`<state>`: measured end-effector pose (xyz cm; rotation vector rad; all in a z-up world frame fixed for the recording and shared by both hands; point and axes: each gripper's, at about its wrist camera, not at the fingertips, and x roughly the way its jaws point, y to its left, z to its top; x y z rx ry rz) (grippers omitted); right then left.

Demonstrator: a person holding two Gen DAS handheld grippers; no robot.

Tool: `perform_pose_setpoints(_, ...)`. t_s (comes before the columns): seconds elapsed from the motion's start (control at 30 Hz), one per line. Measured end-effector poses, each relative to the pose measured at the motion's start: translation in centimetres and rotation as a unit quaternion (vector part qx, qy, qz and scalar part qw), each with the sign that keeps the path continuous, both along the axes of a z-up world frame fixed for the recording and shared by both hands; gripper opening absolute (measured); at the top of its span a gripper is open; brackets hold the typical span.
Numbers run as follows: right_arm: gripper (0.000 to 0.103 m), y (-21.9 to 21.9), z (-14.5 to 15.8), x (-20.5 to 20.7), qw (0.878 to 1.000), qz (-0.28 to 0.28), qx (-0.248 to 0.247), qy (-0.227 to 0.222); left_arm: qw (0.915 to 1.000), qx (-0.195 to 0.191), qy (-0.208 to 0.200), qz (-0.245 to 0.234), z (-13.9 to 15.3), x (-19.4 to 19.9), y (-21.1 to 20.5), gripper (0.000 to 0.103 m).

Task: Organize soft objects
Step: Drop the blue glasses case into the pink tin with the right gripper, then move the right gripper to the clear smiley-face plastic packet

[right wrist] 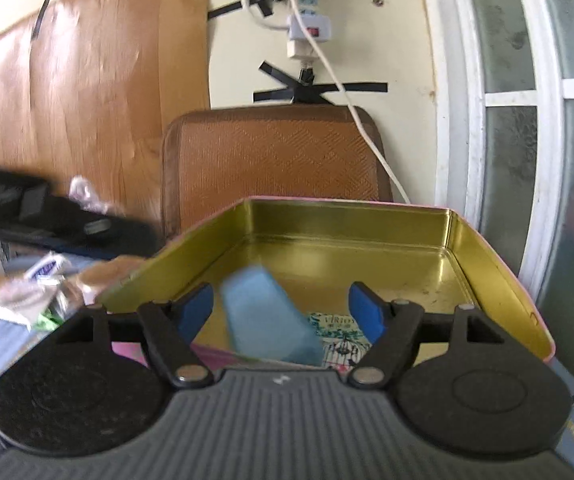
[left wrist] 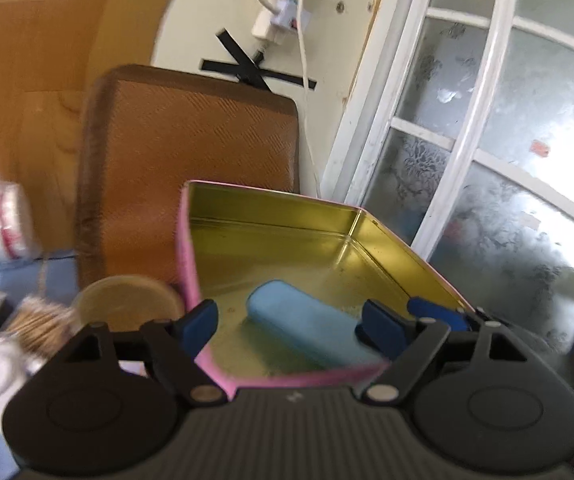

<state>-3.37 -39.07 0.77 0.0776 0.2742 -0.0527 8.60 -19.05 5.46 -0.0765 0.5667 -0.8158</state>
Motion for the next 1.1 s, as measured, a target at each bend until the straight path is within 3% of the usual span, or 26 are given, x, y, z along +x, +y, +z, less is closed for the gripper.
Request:
perform_pose_setpoints(0.17, 0.074, 2.0, 0.9, -0.9, 0.999, 0.032, 0.013, -0.026, 0.9988, 0.001, -0.002, 0.050, -1.2, -2.0, 8.6, 0.083)
perform_pose_setpoints(0.23, 0.064, 3.7, 1.5, -1.1, 0.997, 0.064, 0.013, -0.033, 0.9955, 0.011, 0.001, 0.094, -2.3, -2.5, 12.7, 0.083)
perform_pose_setpoints(0.37, 0.061, 8.8, 2.0, -0.2, 0.986, 0.164, 0.018, -0.015, 0.9817, 0.025, 0.015, 0.188, -4.5, -2.9, 19.7, 0.084)
perform_pose_setpoints(0.47, 0.061, 13.4, 1.3, 1.8, 0.977, 0.214, 0.004, 0.018, 0.9737, 0.008, 0.033, 0.225, -5.7, -3.4, 23.2, 0.084)
perform_pose_setpoints(0.57, 0.061, 17.7, 0.8, 4.4, 0.965, 0.256, -0.014, 0.045, 0.9696, -0.008, 0.037, 0.242, -6.7, -3.8, 25.0, 0.084)
perform_pose_setpoints(0.63, 0.061, 19.9, 0.7, 6.8, 0.960, 0.270, -0.014, 0.065, 0.9702, -0.042, 0.034, 0.236, -6.6, -3.8, 25.6, 0.085)
perform_pose_setpoints(0.73, 0.061, 21.9, 0.7, 10.8, 0.960, 0.263, -0.017, 0.089, 0.9701, -0.061, 0.032, 0.233, -6.5, -3.8, 25.9, 0.085)
perform_pose_setpoints(0.9, 0.061, 22.8, 0.1, 17.7, 0.950, 0.257, 0.016, 0.177, 0.9697, -0.074, 0.035, 0.230, -6.6, -4.0, 26.0, 0.085)
perform_pose_setpoints(1.0, 0.060, 22.7, -0.8, 18.2, 0.938, 0.267, 0.042, 0.219, 0.9690, -0.082, 0.040, 0.230, -6.8, -3.8, 26.4, 0.085)
perform_pose_setpoints(1.1, 0.060, 22.5, -1.3, 15.4, 0.920, 0.298, 0.069, 0.244, 0.9684, -0.089, 0.046, 0.228, -6.9, -3.7, 26.6, 0.085)
